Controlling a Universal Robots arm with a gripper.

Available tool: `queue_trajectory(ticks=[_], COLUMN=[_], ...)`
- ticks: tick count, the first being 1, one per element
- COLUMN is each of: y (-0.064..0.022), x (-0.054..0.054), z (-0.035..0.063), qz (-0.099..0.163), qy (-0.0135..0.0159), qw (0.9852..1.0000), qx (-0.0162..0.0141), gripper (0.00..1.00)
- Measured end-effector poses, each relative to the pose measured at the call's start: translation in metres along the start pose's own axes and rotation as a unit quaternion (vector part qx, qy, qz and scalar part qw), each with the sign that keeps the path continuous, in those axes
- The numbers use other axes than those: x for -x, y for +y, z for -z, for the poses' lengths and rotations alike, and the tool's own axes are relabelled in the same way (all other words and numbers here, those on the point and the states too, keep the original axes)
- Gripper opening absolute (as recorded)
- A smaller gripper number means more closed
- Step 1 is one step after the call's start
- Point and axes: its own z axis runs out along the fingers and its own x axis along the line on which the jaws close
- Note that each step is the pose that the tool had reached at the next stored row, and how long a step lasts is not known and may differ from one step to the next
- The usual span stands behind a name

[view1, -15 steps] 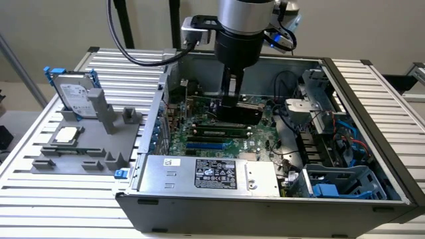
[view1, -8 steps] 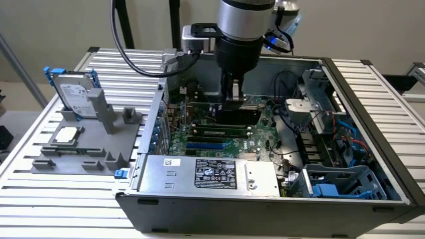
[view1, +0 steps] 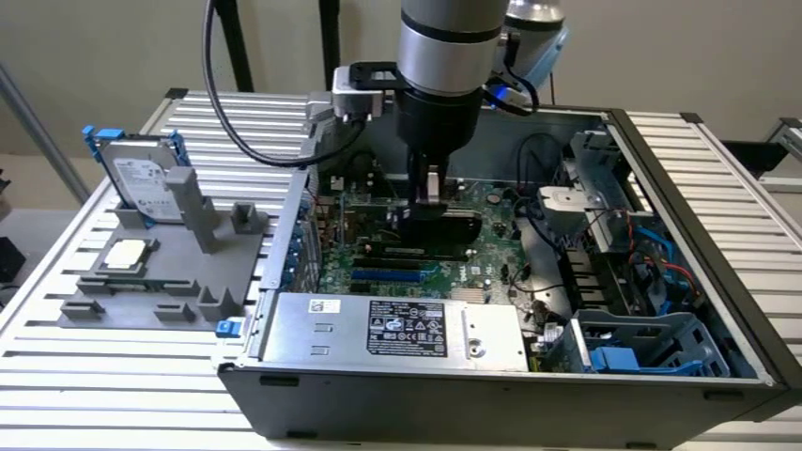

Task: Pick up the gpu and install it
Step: 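Insert the gpu into the slot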

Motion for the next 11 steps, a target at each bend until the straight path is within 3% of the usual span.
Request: queue_trajectory(ticks=[11], y=[0.0123], x=[-0.003], z=[-0.0202], qz=[-0.008], qy=[-0.0002], qw=[1.0000], qx=[-0.0007], gripper=[0.00])
